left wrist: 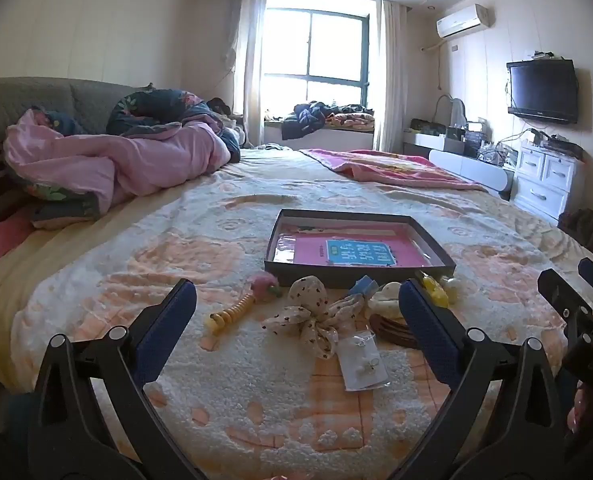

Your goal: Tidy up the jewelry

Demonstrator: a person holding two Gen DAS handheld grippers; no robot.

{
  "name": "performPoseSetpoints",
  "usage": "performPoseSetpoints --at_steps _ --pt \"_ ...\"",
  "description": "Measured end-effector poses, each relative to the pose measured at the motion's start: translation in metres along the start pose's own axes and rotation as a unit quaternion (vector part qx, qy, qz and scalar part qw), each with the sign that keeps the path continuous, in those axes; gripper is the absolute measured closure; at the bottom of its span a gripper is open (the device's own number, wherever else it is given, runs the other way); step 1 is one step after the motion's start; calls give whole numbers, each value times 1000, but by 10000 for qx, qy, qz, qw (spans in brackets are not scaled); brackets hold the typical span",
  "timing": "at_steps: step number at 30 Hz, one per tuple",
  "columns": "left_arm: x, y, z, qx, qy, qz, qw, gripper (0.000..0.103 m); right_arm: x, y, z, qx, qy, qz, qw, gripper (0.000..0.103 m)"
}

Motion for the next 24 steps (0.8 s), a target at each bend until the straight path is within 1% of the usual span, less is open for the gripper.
performPoseSetpoints --at_steps 8,11,12,24 --pt "1 4 1 -28 30 7 10000 10 0 3 0 -68 21 7 10000 6" --pt "0 0 0 19 1 14 10000 10 2 9 -1 -79 39 4 10000 6" --pt "0 0 0 20 7 14 10000 10 0 1 0 -15 24 18 10000 6" --pt "0 0 -1 37 21 32 10000 10 0 2 1 6 61 38 10000 6"
Point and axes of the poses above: each gripper's, at about its wrist camera, not at the fingertips, and x roughly the way its jaws point, y to its left, z to its top, the point moved 3 cm from there along x, roughly the way its jaws point, and after that the axes turned 9 degrees about -y, right-handed, at the moved point
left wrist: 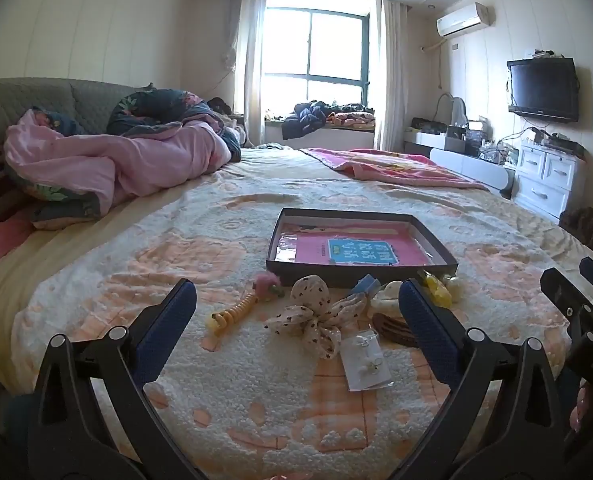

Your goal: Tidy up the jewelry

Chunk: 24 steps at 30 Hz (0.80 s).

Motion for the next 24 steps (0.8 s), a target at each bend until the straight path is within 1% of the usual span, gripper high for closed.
performPoseSetpoints --at_steps 8,9,24 --pt "1 0 1 -21 3 17 10000 10 5 9 -5 -25 7 23 10000 6" --pt "0 0 2 -26 5 16 10000 10 4 -1 -3 4 -8 15 10000 6" --pt "0 1 3 -36 -9 15 10000 10 8 1 -6 24 -3 20 10000 6"
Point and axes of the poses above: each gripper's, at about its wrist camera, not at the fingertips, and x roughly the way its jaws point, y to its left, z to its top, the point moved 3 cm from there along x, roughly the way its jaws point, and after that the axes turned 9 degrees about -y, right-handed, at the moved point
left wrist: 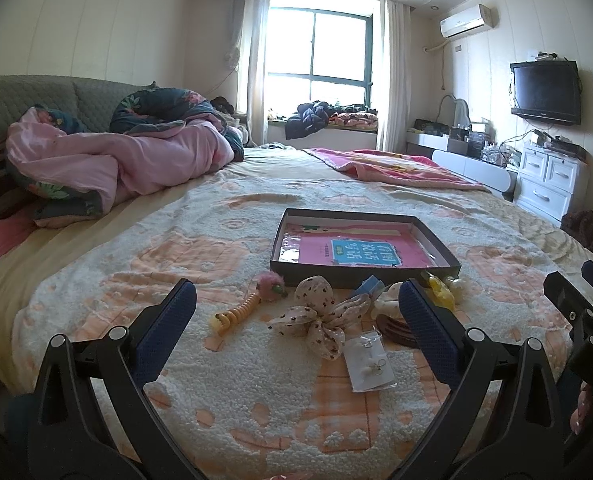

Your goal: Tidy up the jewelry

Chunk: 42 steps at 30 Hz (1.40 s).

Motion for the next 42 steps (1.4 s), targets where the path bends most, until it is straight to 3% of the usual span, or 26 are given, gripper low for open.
performPoseSetpoints --at_steps 31,42 --pt "6 17 -2 -83 38 134 9999 10 -1 1 2 -49 7 19 10000 6" --pt "12 31 -5 -202 137 379 9990 10 19 16 2 -256 219 481 9983 6"
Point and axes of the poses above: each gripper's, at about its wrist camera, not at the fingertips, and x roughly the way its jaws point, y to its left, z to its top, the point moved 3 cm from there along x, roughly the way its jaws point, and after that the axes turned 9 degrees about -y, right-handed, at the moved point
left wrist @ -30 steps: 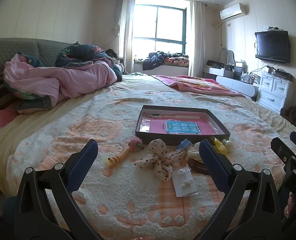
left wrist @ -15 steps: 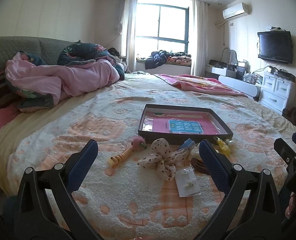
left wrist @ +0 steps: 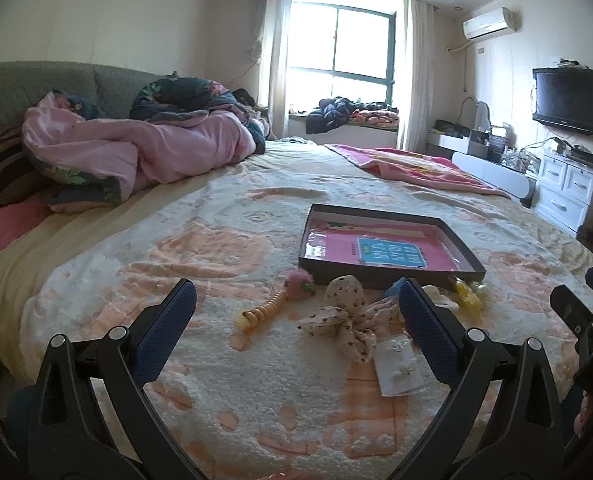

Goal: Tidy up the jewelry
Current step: 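Grasp the spiral hair tie with the left tool while the right tool grasps the earring card bag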

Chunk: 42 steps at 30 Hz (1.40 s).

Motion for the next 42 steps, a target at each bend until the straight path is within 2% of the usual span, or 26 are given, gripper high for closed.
performPoseSetpoints --at_steps 13,21,29,31,34,39,42 --pt "24 39 -7 -266 324 501 9979 10 40 35 -8 -243 575 763 9951 6" --pt "55 61 -20 -368 855 645 9936 10 62 63 -24 -243 1119 1366 9840 6" --pt "86 68 -32 -462 1153 164 9921 10 81 84 -52 -310 1633 1554 9738 7" --pt "94 68 -35 -339 1187 74 9923 10 85 86 -58 -307 1724 1580 9718 7" --pt "107 68 -40 -215 1406 31 9898 11 93 89 -65 -276 1902 1606 9681 13" --pt "129 63 -52 -63 1747 -208 9844 25 106 91 -75 -146 2221 1613 9615 21" --pt "136 59 -56 -9 1869 -428 9814 29 111 94 -82 -105 2413 1640 9564 26"
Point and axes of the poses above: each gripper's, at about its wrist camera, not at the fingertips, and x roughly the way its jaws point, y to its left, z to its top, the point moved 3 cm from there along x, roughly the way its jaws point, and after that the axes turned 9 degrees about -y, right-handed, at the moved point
